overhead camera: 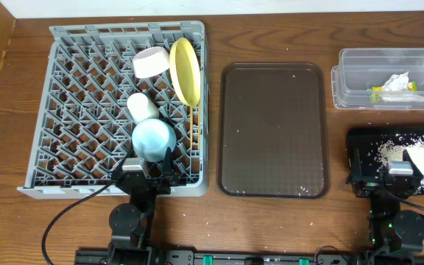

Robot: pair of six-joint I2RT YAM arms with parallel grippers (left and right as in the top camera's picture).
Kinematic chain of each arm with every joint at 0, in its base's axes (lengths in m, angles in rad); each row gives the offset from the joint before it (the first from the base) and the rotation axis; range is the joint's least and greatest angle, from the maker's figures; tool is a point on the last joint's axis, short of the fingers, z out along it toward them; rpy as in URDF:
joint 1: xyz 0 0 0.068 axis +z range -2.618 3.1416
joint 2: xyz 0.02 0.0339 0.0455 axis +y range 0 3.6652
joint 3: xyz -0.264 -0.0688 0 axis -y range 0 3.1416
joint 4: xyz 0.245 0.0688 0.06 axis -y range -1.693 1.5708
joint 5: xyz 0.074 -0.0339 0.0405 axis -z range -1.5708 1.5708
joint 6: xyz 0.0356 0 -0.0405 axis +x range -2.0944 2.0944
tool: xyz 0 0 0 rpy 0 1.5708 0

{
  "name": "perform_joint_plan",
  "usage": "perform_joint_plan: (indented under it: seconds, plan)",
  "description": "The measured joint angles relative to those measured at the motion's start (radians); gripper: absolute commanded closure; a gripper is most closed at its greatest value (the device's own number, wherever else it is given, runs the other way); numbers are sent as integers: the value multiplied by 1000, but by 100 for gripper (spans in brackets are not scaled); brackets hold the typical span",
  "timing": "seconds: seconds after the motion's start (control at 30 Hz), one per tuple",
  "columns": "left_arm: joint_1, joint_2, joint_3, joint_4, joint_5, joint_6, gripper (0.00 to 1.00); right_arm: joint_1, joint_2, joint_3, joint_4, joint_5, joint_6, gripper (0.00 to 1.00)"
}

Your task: Sort waste into correct bins and load items into the dishwasher

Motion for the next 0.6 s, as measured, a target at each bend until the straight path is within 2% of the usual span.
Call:
perform_joint_plan:
  seconds: [0.6]
  plan:
    - [0, 0, 0, 0, 0, 0, 6, 0, 0, 0, 0, 0, 0, 1]
